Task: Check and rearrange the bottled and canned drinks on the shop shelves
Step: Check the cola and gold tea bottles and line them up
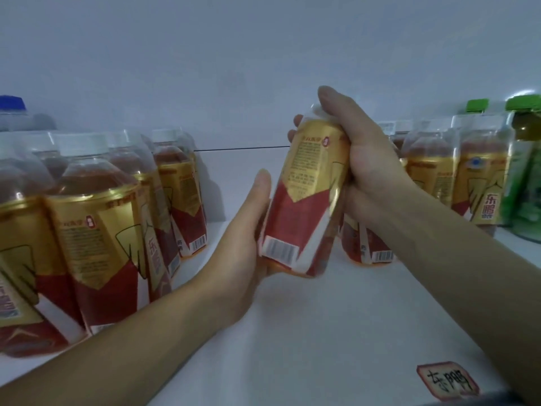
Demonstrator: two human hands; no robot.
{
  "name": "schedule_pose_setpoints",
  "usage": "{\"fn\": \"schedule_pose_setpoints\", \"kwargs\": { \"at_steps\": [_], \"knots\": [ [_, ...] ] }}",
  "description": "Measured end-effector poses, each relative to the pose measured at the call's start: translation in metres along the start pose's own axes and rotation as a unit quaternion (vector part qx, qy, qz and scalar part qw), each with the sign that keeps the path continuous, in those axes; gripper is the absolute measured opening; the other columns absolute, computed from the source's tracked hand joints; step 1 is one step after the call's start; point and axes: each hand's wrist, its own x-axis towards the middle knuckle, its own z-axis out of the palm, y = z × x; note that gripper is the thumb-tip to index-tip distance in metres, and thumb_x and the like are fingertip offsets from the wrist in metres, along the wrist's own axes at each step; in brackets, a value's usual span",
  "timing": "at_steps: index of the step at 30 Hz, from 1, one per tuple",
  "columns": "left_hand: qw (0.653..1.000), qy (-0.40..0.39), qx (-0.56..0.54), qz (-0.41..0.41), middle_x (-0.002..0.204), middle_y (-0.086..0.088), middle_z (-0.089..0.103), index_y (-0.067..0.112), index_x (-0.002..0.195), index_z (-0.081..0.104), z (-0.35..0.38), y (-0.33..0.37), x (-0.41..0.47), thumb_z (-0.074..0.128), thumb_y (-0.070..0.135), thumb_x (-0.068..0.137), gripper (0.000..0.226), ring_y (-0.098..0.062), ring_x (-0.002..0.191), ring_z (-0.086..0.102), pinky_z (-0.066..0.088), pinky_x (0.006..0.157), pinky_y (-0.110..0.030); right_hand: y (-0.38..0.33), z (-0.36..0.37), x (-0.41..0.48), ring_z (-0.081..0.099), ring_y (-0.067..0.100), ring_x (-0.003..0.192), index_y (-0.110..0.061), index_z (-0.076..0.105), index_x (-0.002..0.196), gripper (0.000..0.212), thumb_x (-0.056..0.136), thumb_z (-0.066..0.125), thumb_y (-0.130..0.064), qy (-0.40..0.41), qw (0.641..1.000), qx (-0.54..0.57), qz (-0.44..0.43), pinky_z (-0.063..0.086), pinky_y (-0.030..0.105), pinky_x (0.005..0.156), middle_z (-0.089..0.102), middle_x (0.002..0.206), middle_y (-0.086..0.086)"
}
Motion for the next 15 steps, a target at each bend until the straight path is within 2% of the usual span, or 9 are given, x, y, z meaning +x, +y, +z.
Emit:
{"fn": "schedule_pose_setpoints", "kwargs": {
  "at_steps": [2, 3, 4, 6, 8, 10, 12, 14, 15],
  "knots": [
    [0.999, 0.013, 0.043, 0.019, 0.113, -0.002, 0.075, 0.030, 0.120, 0.067, 0.003, 0.000, 0.000, 0.056, 0.073, 0.077, 0.061, -0.024, 0.106, 0.071, 0.055, 0.095, -0.052, 0.004, 0.000, 0.004, 0.066, 0.024, 0.077, -0.001, 0.064, 0.124, 0.060, 0.082, 0.078, -0.041, 0.019, 0.999, -0.026, -0.013, 0.059, 0.039, 0.072, 0.067, 0.096, 0.014],
    [0.998, 0.021, 0.050, 0.022, 0.110, -0.002, 0.075, 0.029, 0.118, 0.067, 0.003, -0.001, -0.001, 0.060, 0.070, 0.075, 0.060, -0.023, 0.103, 0.072, 0.056, 0.094, -0.051, 0.006, 0.000, 0.005, 0.066, 0.024, 0.076, 0.000, 0.061, 0.127, 0.065, 0.081, 0.078, -0.042, 0.015, 1.000, -0.026, -0.005, 0.059, 0.038, 0.072, 0.066, 0.097, 0.014],
    [0.999, 0.027, 0.041, 0.022, 0.106, -0.003, 0.076, 0.027, 0.113, 0.071, 0.002, -0.001, -0.002, 0.063, 0.068, 0.075, 0.056, -0.023, 0.098, 0.073, 0.059, 0.088, -0.048, 0.007, -0.001, 0.006, 0.066, 0.024, 0.076, 0.000, 0.063, 0.123, 0.063, 0.079, 0.079, -0.043, 0.002, 1.000, -0.017, 0.011, 0.059, 0.039, 0.074, 0.066, 0.096, 0.014],
    [1.000, 0.016, -0.026, -0.009, 0.101, -0.009, 0.077, 0.019, 0.101, 0.079, 0.000, 0.002, -0.004, 0.056, 0.064, 0.076, 0.056, -0.024, 0.083, 0.074, 0.061, 0.067, -0.040, 0.008, 0.000, 0.004, 0.067, 0.024, 0.075, -0.005, 0.070, 0.095, 0.041, 0.075, 0.079, -0.040, -0.044, 0.998, 0.032, 0.046, 0.059, 0.039, 0.077, 0.066, 0.090, 0.012],
    [0.995, -0.025, -0.087, -0.051, 0.104, -0.016, 0.075, 0.011, 0.102, 0.078, -0.002, 0.007, -0.003, 0.050, 0.064, 0.077, 0.065, -0.029, 0.079, 0.073, 0.061, 0.060, -0.039, 0.006, 0.000, 0.001, 0.068, 0.027, 0.082, -0.009, 0.070, 0.082, 0.033, 0.072, 0.076, -0.040, -0.070, 0.993, 0.065, 0.063, 0.060, 0.040, 0.080, 0.068, 0.091, 0.012],
    [0.996, -0.028, -0.064, -0.052, 0.107, -0.015, 0.075, 0.016, 0.102, 0.079, 0.001, 0.007, -0.009, 0.047, 0.064, 0.078, 0.062, -0.031, 0.087, 0.074, 0.061, 0.068, -0.042, 0.005, 0.000, 0.001, 0.068, 0.025, 0.082, -0.003, 0.069, 0.099, 0.043, 0.077, 0.078, -0.040, -0.066, 0.995, 0.048, 0.061, 0.060, 0.039, 0.078, 0.068, 0.096, 0.013],
    [1.000, 0.002, -0.014, -0.013, 0.105, -0.006, 0.077, 0.029, 0.099, 0.080, 0.006, 0.005, -0.012, 0.043, 0.065, 0.081, 0.054, -0.022, 0.095, 0.074, 0.059, 0.079, -0.041, 0.007, 0.000, 0.003, 0.067, 0.020, 0.074, -0.001, 0.063, 0.118, 0.057, 0.079, 0.078, -0.039, -0.036, 0.999, -0.001, 0.017, 0.058, 0.036, 0.070, 0.067, 0.098, 0.013],
    [0.998, 0.014, 0.053, 0.014, 0.107, -0.002, 0.077, 0.029, 0.111, 0.075, 0.007, 0.007, -0.002, 0.045, 0.068, 0.085, 0.056, -0.018, 0.100, 0.073, 0.055, 0.089, -0.041, 0.009, 0.001, 0.004, 0.067, 0.016, 0.070, -0.007, 0.059, 0.116, 0.045, 0.084, 0.080, -0.032, -0.001, 0.998, -0.041, -0.047, 0.056, 0.035, 0.068, 0.067, 0.090, 0.007],
    [0.997, -0.002, 0.077, 0.033, 0.104, -0.004, 0.077, 0.023, 0.119, 0.071, 0.005, 0.005, -0.006, 0.047, 0.066, 0.090, 0.057, -0.015, 0.094, 0.074, 0.056, 0.087, -0.037, 0.009, 0.001, 0.004, 0.067, 0.015, 0.070, -0.011, 0.058, 0.113, 0.038, 0.086, 0.079, -0.029, 0.009, 0.997, -0.046, -0.058, 0.056, 0.036, 0.069, 0.067, 0.085, 0.004]
  ]
}}
